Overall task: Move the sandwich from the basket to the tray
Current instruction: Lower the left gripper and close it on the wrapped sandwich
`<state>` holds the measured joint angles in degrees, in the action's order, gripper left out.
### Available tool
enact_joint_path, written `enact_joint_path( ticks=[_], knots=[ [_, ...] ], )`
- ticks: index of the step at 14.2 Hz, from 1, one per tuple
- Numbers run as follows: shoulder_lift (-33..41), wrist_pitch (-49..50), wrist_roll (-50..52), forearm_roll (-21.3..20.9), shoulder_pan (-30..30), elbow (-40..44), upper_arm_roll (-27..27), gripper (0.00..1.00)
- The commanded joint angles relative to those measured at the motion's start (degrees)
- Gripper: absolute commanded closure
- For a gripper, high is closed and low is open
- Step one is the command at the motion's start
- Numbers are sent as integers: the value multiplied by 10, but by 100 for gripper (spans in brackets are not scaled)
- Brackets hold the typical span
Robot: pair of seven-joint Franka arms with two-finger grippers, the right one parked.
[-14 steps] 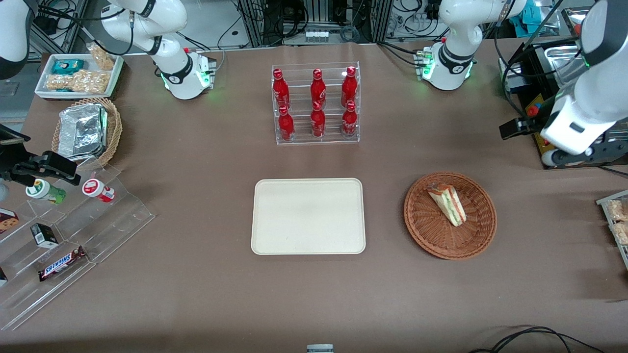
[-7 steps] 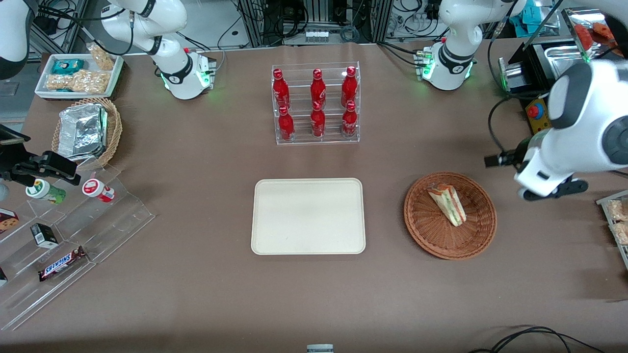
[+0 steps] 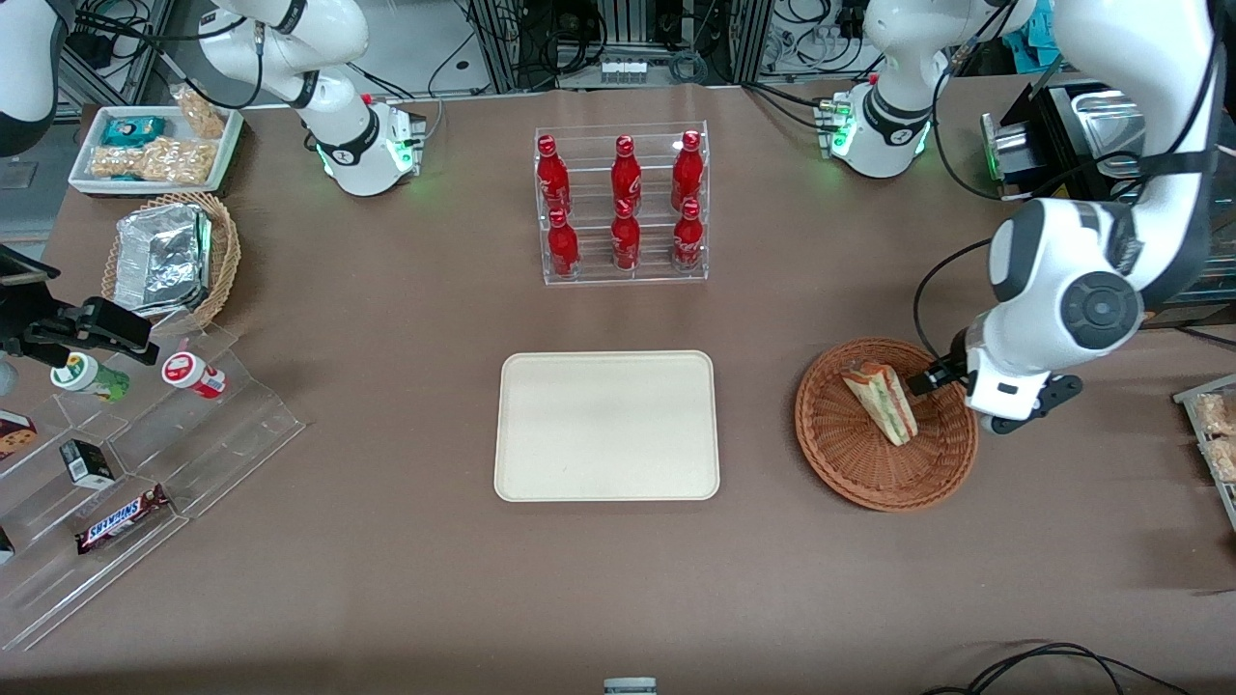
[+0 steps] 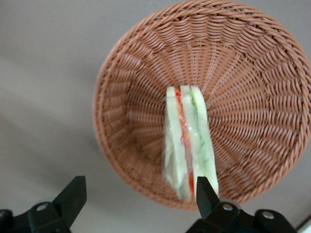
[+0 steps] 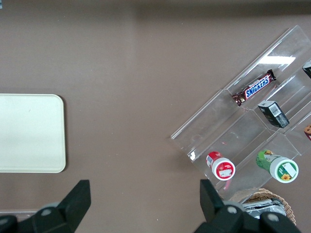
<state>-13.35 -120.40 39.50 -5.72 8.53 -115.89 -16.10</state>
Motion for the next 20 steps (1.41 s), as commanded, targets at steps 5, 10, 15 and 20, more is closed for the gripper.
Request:
enact_joint_path(
  ticks=[5, 10, 15, 20],
  knots=[
    [-36, -159, 79, -5, -4, -50, -2, 0],
    [-54, -184, 130, -6, -14, -45, -3, 0],
    [-84, -205, 132, -7, -24, -51, -2, 0],
    [-85, -201, 187, -7, -33, -51, -2, 85]
  ],
)
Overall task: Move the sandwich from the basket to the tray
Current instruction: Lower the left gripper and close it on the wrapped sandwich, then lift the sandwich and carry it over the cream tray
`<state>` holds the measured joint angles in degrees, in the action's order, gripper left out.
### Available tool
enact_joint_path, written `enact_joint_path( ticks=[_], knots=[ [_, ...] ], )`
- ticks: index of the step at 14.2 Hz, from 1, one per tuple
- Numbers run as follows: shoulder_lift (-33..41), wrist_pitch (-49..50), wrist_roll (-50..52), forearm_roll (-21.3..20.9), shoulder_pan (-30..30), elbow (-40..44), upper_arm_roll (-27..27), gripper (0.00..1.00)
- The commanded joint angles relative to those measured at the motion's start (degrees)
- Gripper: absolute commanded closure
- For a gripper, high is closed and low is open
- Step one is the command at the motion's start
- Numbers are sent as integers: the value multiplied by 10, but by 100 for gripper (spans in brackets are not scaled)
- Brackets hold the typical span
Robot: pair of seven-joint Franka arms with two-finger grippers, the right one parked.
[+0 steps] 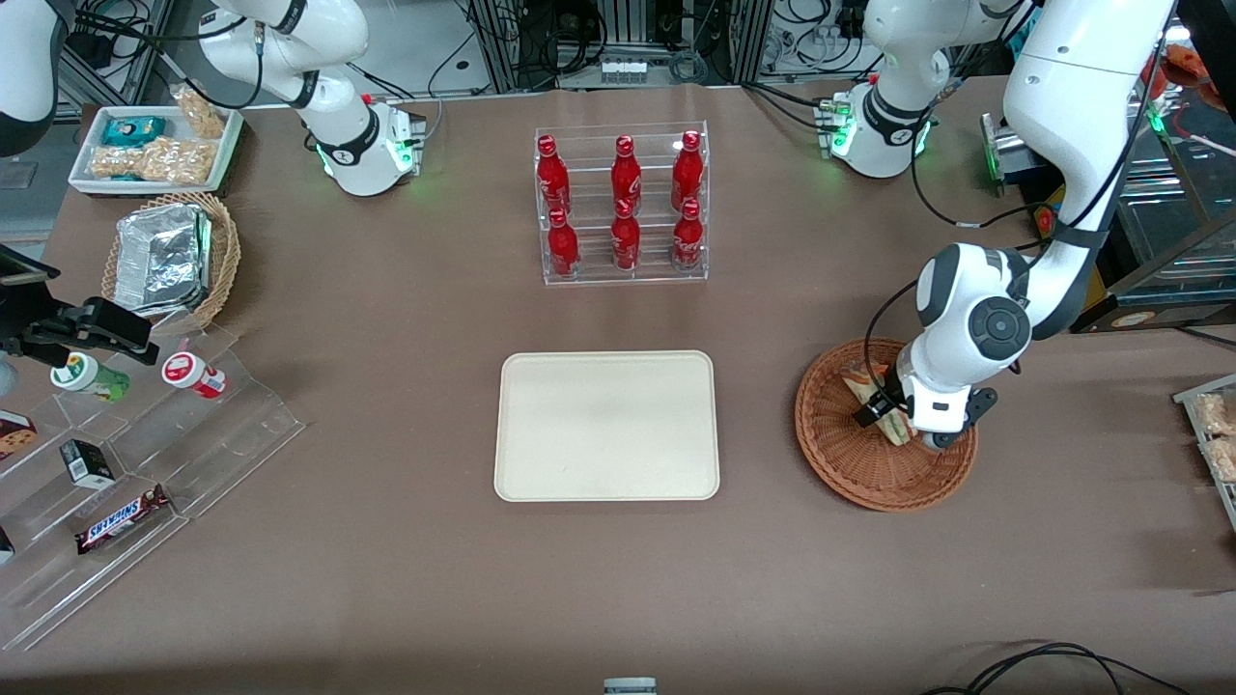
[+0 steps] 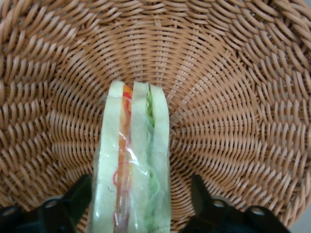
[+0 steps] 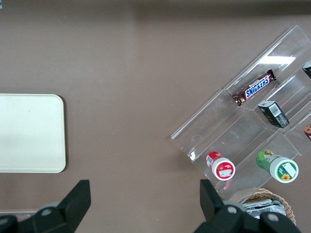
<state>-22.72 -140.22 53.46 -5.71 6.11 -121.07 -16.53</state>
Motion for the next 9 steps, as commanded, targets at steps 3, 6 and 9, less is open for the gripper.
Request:
enact_joint_path(
  ticks=[3, 6, 9],
  knots=[
    [31, 19, 51, -11, -10, 4, 1, 96],
    [83, 126, 45, -19, -36, 28, -3, 95],
    [96, 259, 52, -17, -111, 105, -3, 95]
  ],
)
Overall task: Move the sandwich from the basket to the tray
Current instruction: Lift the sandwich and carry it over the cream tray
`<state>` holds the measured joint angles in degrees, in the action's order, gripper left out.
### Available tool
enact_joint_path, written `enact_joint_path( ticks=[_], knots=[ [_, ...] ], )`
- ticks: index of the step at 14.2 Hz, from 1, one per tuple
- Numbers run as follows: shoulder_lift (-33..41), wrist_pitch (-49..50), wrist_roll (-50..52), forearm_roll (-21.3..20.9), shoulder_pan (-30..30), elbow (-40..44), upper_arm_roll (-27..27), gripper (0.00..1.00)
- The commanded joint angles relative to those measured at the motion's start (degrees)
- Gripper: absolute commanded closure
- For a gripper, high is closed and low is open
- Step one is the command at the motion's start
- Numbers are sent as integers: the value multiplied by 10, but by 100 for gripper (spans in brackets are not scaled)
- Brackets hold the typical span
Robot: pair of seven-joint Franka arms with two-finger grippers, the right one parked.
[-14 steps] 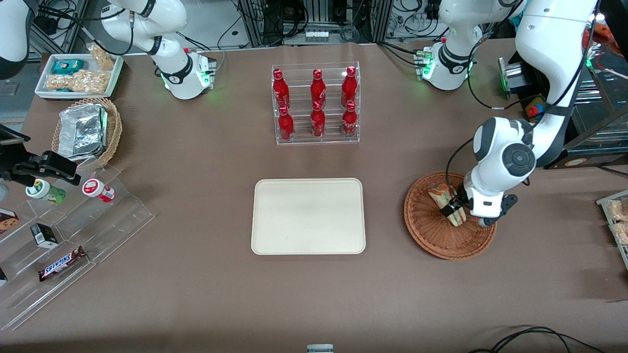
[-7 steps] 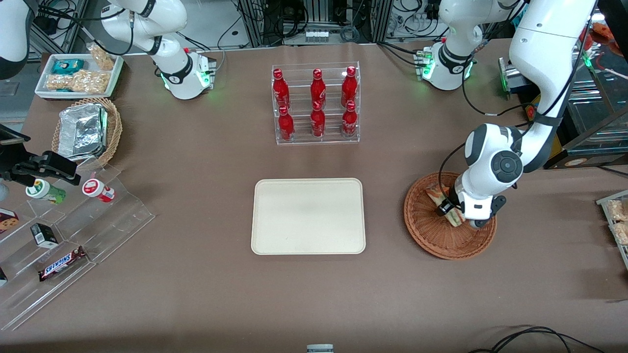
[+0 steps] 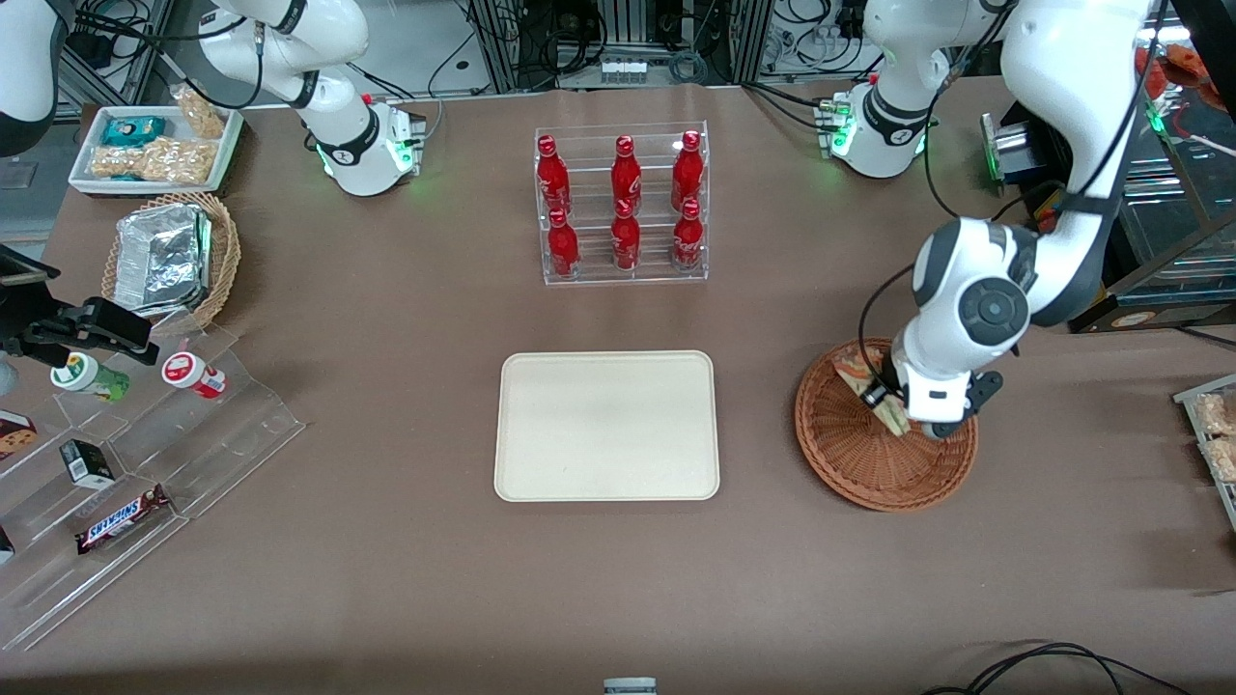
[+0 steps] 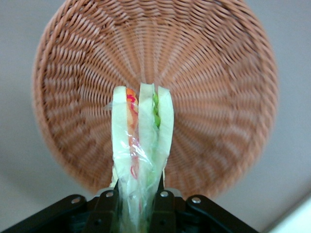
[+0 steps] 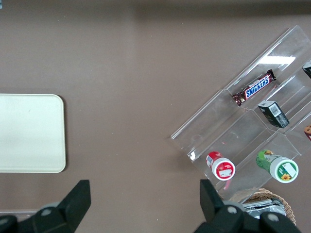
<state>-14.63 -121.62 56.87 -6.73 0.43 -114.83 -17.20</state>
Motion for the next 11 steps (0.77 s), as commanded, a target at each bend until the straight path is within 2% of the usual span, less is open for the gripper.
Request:
enact_joint_path(
  ticks=[1, 3, 6, 10, 11],
  knots=[
    [13, 109, 11, -6, -86, 66, 3, 97],
    [-9, 115, 9, -7, -148, 96, 3, 97],
    [-100, 108, -6, -23, -233, 183, 3, 97],
    [-248, 91, -7, -22, -287, 338, 3, 96],
    [-297, 61, -5, -23, -294, 395, 3, 95]
  ],
)
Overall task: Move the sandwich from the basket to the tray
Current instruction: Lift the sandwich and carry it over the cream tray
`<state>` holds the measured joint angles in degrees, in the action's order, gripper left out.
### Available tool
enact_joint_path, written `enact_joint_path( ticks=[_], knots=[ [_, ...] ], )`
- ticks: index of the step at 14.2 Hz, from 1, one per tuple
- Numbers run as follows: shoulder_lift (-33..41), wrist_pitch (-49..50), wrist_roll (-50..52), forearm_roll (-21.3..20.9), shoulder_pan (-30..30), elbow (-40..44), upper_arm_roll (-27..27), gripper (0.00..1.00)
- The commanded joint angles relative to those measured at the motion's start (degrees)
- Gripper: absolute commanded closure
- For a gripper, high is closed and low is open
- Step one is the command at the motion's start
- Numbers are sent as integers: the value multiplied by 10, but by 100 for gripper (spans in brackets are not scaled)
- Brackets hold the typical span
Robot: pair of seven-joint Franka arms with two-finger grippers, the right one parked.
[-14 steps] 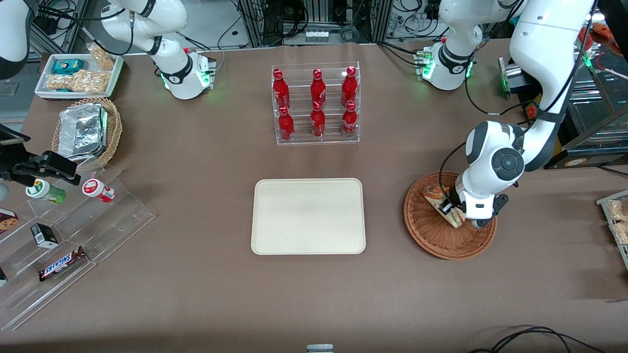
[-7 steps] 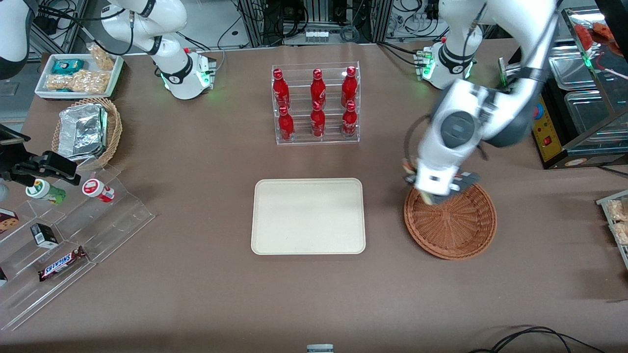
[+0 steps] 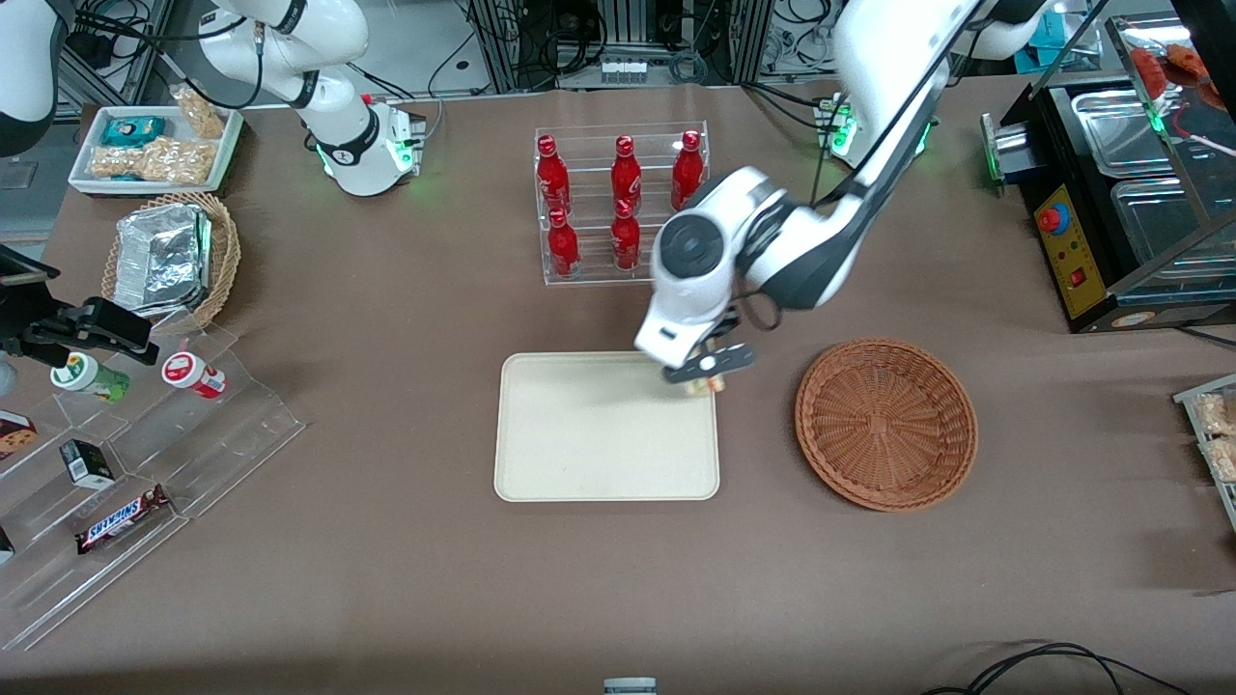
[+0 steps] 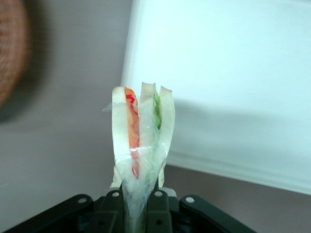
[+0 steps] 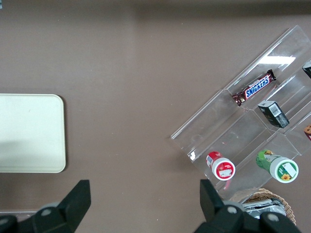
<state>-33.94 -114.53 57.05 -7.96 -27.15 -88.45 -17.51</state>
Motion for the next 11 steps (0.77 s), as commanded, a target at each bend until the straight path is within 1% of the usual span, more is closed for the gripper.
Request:
enact_joint_path(
  ticks=[1, 2, 3, 4, 5, 8, 9, 11],
  knots=[
    [-142, -15, -5, -14, -38, 176, 7, 95],
    [-168, -15, -5, -17, -55, 204, 14, 94],
    [-180, -17, -5, -29, -62, 215, 16, 93],
    [-182, -19, -5, -39, -63, 218, 15, 93],
    [-184, -20, -5, -40, -63, 223, 15, 92],
    [-200, -22, -7, -41, -74, 249, 15, 87],
    [-204, -28, -4, -42, -78, 256, 16, 83],
    [-204, -37, -2, -64, -93, 261, 26, 79]
  ],
)
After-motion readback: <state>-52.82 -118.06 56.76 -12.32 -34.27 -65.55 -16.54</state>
